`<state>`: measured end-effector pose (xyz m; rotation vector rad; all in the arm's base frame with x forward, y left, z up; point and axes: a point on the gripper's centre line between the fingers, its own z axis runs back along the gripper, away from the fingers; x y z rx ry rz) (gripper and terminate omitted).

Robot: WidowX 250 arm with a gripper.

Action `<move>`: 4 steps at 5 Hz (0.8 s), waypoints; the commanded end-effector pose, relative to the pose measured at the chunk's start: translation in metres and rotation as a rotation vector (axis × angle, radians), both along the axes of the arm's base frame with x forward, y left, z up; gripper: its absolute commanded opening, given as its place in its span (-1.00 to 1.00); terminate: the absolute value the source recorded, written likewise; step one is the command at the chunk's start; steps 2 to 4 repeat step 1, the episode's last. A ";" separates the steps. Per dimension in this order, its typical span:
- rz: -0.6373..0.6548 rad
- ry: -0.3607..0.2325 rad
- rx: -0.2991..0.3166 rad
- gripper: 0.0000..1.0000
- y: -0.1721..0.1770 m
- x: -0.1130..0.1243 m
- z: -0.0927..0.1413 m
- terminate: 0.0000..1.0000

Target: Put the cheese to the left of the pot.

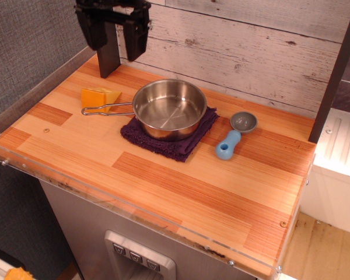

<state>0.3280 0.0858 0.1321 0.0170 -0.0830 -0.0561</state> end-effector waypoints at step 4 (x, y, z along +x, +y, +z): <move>-0.014 -0.030 0.012 1.00 0.003 -0.001 0.014 1.00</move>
